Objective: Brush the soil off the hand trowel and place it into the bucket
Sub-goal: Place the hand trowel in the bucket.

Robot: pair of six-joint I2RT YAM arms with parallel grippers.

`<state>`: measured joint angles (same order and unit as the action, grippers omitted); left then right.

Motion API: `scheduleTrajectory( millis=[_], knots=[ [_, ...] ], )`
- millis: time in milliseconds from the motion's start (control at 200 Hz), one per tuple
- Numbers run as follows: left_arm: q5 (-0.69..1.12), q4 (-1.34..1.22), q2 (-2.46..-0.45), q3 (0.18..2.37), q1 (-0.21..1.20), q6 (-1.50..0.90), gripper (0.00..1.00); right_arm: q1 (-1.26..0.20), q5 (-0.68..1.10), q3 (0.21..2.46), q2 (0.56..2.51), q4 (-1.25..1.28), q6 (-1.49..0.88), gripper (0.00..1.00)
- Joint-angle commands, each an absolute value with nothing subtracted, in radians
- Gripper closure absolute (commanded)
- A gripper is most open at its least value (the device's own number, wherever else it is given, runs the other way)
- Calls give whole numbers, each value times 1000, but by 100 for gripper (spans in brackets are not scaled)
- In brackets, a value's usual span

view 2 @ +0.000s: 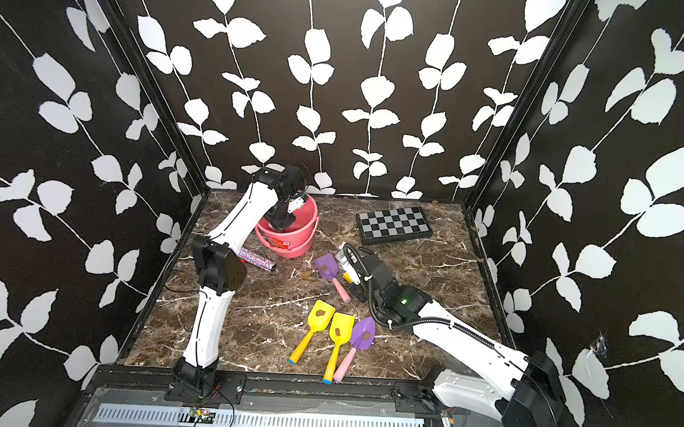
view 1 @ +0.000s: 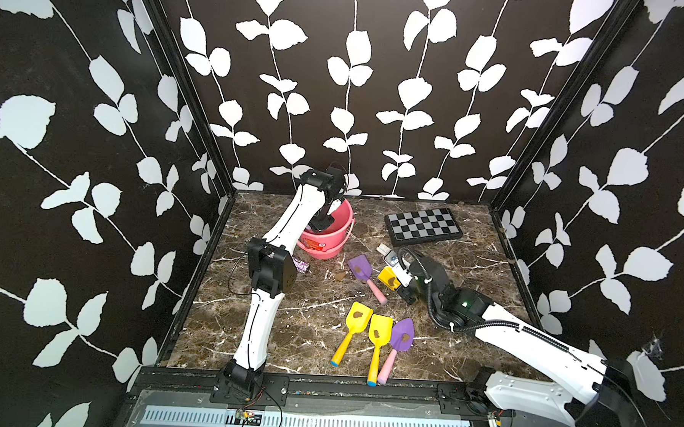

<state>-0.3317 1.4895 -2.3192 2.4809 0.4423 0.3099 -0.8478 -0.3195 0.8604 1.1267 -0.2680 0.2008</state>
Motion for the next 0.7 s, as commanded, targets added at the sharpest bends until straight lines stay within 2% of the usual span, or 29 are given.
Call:
scheduleTrajectory(
  millis=[0, 265, 401, 521, 696],
  knots=[
    [-309, 1497, -2293, 2508, 442, 311, 65, -842, -336, 857, 1117, -247, 176, 100],
    [-229, 1471, -2197, 2524, 443, 283, 56, -842, -338, 863, 1123, -250, 162, 100],
    [-185, 1427, -2105, 2461, 443, 238, 53, -840, -327, 862, 1113, -245, 144, 100],
    [-156, 1306, -1958, 2303, 449, 155, 52, -819, -288, 853, 1100, -245, 107, 100],
    [-23, 1024, -1633, 1887, 480, 21, 49, -735, -169, 805, 1056, -231, 2, 100]
  ],
)
